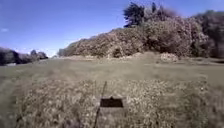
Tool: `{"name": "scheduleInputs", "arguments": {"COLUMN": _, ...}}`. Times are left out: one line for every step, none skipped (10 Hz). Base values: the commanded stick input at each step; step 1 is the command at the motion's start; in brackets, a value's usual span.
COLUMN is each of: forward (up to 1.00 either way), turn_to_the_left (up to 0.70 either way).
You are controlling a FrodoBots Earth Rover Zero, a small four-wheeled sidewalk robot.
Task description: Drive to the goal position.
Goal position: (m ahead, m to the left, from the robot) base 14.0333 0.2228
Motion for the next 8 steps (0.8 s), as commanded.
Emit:
{"name": "scheduleInputs", "arguments": {"forward": 0.7, "turn_to_the_left": 0.0}}
{"name": "scheduleInputs", "arguments": {"forward": 0.7, "turn_to_the_left": 0.0}}
{"name": "scheduleInputs", "arguments": {"forward": 0.7, "turn_to_the_left": 0.0}}
{"name": "scheduleInputs", "arguments": {"forward": 0.7, "turn_to_the_left": 0.0}}
{"name": "scheduleInputs", "arguments": {"forward": 0.7, "turn_to_the_left": -0.05}}
{"name": "scheduleInputs", "arguments": {"forward": 0.7, "turn_to_the_left": -0.16}}
{"name": "scheduleInputs", "arguments": {"forward": 0.7, "turn_to_the_left": -0.27}}
{"name": "scheduleInputs", "arguments": {"forward": 0.7, "turn_to_the_left": -0.31}}
